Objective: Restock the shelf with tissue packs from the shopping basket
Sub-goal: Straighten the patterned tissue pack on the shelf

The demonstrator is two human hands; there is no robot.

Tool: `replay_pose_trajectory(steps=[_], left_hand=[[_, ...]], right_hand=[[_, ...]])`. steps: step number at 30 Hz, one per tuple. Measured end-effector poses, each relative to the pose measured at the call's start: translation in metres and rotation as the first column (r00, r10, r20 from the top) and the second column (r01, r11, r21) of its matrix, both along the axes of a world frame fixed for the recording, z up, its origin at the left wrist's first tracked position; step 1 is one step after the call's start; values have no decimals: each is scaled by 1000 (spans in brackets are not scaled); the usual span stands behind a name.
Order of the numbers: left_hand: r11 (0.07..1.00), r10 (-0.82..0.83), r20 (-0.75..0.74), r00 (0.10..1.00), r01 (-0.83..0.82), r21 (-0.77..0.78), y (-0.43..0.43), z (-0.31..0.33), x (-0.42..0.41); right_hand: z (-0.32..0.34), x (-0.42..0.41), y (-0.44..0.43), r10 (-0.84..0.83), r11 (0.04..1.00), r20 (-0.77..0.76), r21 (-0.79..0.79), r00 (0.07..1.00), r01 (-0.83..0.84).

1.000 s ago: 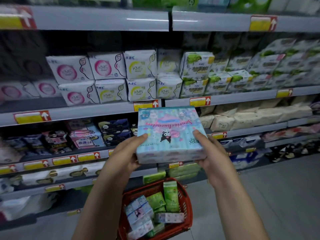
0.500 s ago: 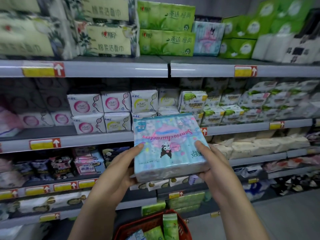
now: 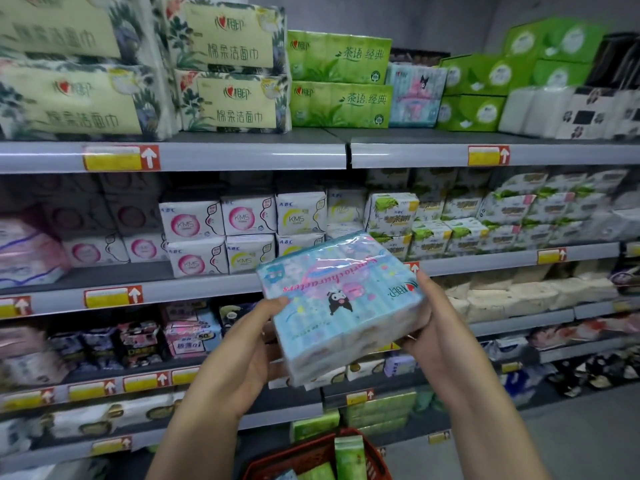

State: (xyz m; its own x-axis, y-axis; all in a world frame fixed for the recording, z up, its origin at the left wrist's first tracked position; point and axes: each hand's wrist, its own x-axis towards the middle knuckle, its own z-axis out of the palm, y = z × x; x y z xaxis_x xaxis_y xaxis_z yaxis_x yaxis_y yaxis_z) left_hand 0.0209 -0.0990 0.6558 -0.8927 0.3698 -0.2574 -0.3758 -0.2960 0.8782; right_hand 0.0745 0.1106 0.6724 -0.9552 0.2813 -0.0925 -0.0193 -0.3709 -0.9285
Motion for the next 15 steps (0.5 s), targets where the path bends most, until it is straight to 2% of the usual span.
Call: replay_pose_trajectory(steps=[4, 7, 10, 15], left_hand=[[981, 83, 25, 996, -86, 174, 2, -10, 8], [938, 163, 51, 985, -170, 301, 9, -12, 16], [893, 220, 47, 974, -221, 392, 15, -11, 20], [870, 289, -17, 957, -255, 422, 22, -3, 24]], right_hand=[[-3, 6, -17, 2, 999, -24, -54, 1000, -4], [-9, 12, -33, 50, 999, 62, 7, 997, -51], [-11, 17, -53, 163, 984, 129, 53, 978, -171], [-10, 17, -73, 177, 980, 82, 78, 981, -183]])
